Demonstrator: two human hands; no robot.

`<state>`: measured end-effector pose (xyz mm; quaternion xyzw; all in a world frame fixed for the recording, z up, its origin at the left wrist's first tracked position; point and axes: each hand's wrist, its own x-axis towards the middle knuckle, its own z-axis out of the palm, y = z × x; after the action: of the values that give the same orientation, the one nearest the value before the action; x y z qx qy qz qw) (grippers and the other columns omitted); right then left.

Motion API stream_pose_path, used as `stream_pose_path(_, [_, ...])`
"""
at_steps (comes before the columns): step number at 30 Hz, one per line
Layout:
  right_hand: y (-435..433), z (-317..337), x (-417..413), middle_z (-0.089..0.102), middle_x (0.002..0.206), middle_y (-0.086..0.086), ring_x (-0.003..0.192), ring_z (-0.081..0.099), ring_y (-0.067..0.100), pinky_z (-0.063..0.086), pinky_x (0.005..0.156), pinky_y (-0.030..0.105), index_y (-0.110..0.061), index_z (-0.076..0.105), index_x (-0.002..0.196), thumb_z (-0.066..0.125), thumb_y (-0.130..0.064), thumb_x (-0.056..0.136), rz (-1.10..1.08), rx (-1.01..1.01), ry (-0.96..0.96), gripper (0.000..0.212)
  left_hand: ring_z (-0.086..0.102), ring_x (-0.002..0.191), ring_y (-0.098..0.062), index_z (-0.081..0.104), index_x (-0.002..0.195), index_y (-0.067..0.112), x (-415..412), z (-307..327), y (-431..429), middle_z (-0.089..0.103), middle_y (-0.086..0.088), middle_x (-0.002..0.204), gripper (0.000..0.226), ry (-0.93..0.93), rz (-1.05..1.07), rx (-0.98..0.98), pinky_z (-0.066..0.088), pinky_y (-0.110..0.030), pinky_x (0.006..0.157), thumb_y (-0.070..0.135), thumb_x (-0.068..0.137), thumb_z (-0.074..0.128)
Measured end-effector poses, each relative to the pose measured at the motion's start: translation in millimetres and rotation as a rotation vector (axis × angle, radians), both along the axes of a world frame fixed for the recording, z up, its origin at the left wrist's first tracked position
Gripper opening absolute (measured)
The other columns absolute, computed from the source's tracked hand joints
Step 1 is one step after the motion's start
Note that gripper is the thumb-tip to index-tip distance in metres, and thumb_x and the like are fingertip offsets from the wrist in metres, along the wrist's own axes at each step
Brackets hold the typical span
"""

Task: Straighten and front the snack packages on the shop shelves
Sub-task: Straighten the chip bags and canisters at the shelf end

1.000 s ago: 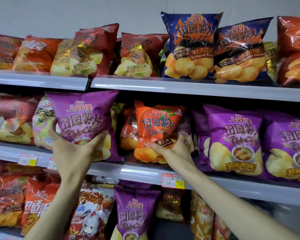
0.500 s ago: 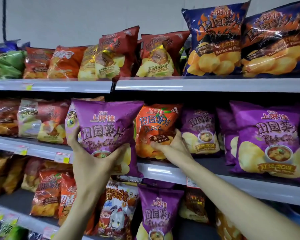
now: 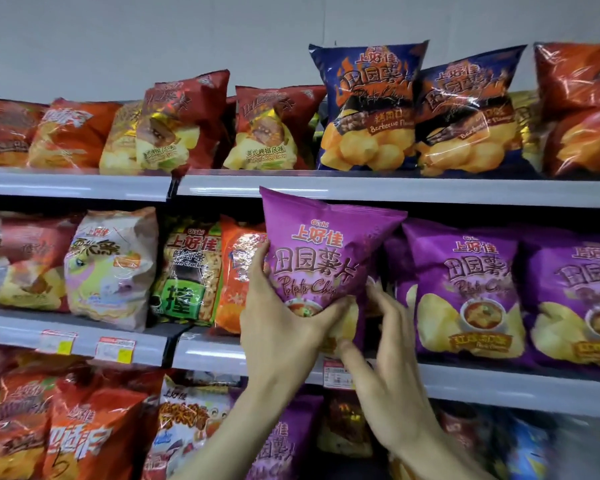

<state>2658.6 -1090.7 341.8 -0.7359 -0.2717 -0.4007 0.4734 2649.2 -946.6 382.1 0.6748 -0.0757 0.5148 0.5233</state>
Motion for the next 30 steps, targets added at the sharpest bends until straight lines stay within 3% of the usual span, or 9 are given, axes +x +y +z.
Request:
stream_pose_path(3, [-12.0,-0.1,3.2,0.021,0.165,-0.016,0.156,0.011,0.002,0.015,0.128,0.025,-0.024,0.028,0.161,0.064,-0.030,0.090,-0.111,-0.135,-0.014,0.080,0.064,0.123,-0.012,0.021,0.152,0.048,15.2,5.3,-15.7,0.060,0.018,0.138,0.128,0.029,0.024,-0.062,0.055,-0.047,0.102,0.070,0.050,0.094])
stream_pose_path(6, [-18.0,-1.2,5.3,-0.006,0.169,-0.022,0.155,-0.009,-0.002,-0.003,0.120,0.011,-0.028,0.005,0.166,0.065,-0.033,0.093,-0.202,-0.386,0.009,0.095,0.061,0.128,-0.020,0.018,0.154,0.047,26.4,7.9,-26.3,0.058,0.013,0.142,0.128,0.062,0.066,-0.070,0.051,-0.053,0.104,0.076,0.051,0.089])
stream_pose_path(9, [-22.0,0.8,12.0,-0.021,0.168,-0.021,0.156,-0.016,0.003,-0.002,0.124,0.019,-0.027,-0.009,0.166,0.062,-0.039,0.097,-0.261,-0.487,0.067,0.101,0.058,0.132,-0.026,0.017,0.154,0.044,35.5,8.2,-34.6,0.056,0.008,0.146,0.125,0.090,0.117,-0.020,0.046,-0.057,0.107,0.074,0.055,0.087])
stream_pose_path(14, [-24.9,5.5,24.6,-0.019,0.172,-0.009,0.156,-0.018,0.007,-0.007,0.121,0.019,-0.019,-0.011,0.165,0.059,-0.039,0.101,-0.266,-0.504,0.155,0.097,0.051,0.137,-0.025,0.017,0.155,0.040,46.4,9.1,-44.3,0.052,0.005,0.145,0.113,0.114,0.046,0.043,0.039,-0.060,0.110,0.068,0.067,0.082])
stream_pose_path(17, [-24.8,13.2,28.5,-0.013,0.174,-0.006,0.156,-0.014,0.006,-0.014,0.112,0.011,-0.019,-0.009,0.166,0.059,-0.040,0.100,-0.271,-0.480,0.169,0.097,0.048,0.137,-0.023,0.021,0.155,0.041,52.8,12.0,-46.0,0.049,0.007,0.143,0.100,0.151,0.016,0.087,0.036,-0.058,0.110,0.062,0.078,0.082])
stream_pose_path(22, [-22.3,21.4,31.9,-0.009,0.175,-0.001,0.159,-0.010,0.011,-0.008,0.115,0.016,-0.017,-0.008,0.166,0.061,-0.040,0.097,-0.260,-0.451,0.188,0.101,0.048,0.135,-0.023,0.024,0.152,0.043,49.0,15.3,-49.0,0.049,0.007,0.140,0.092,0.173,-0.023,0.099,0.034,-0.059,0.111,0.060,0.077,0.076])
stream_pose_path(28, [-26.4,4.4,30.0,-0.009,0.175,-0.002,0.159,-0.008,0.012,0.001,0.127,0.026,-0.019,-0.009,0.166,0.059,-0.039,0.099,-0.246,-0.428,0.147,0.098,0.050,0.136,-0.008,0.030,0.149,0.048,35.0,-5.6,-38.4,0.055,0.006,0.141,0.082,0.141,-0.181,0.066,0.045,-0.049,0.113,0.045,0.078,0.072])
stream_pose_path(30, [-25.9,-1.4,31.7,-0.006,0.175,-0.003,0.160,-0.005,0.012,0.006,0.129,0.028,-0.022,-0.008,0.166,0.059,-0.040,0.100,-0.254,-0.401,0.099,0.096,0.057,0.134,-0.014,0.033,0.147,0.050,35.2,-8.3,-29.8,0.057,0.009,0.141,0.078,0.145,-0.239,0.063,0.050,-0.048,0.109,0.037,0.080,0.071])
